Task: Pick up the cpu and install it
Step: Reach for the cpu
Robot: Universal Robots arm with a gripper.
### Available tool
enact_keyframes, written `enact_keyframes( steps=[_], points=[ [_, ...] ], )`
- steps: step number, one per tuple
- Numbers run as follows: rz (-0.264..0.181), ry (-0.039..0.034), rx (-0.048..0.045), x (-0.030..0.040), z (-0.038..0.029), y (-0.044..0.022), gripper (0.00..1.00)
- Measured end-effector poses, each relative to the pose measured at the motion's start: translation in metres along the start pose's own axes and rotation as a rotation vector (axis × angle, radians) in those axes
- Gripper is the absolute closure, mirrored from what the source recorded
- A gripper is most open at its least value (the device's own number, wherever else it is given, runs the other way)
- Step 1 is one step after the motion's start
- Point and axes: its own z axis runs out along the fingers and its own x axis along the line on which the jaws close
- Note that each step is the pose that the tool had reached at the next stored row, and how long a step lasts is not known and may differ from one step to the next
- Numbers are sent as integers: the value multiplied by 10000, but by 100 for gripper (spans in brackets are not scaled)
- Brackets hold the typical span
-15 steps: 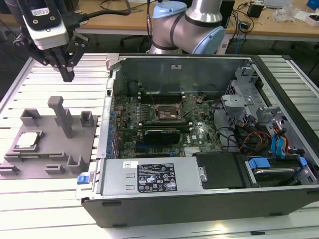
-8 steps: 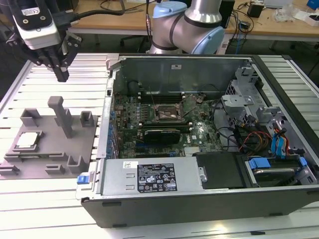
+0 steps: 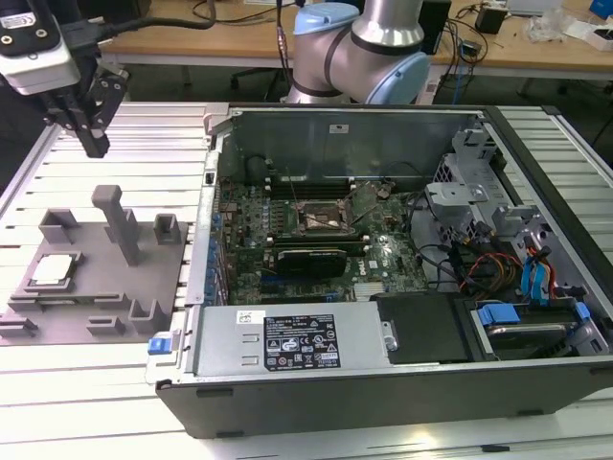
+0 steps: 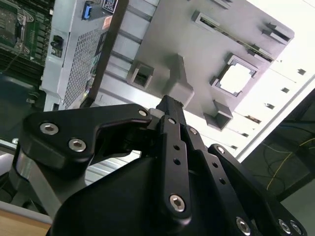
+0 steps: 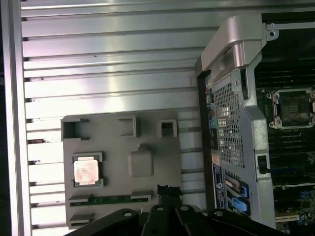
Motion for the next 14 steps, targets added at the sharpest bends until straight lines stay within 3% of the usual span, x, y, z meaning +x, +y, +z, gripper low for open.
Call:
enact_keyframes(
  steps=[14],
  points=[
    [-4,-70,-5,368,-15,-27,89]
  ],
)
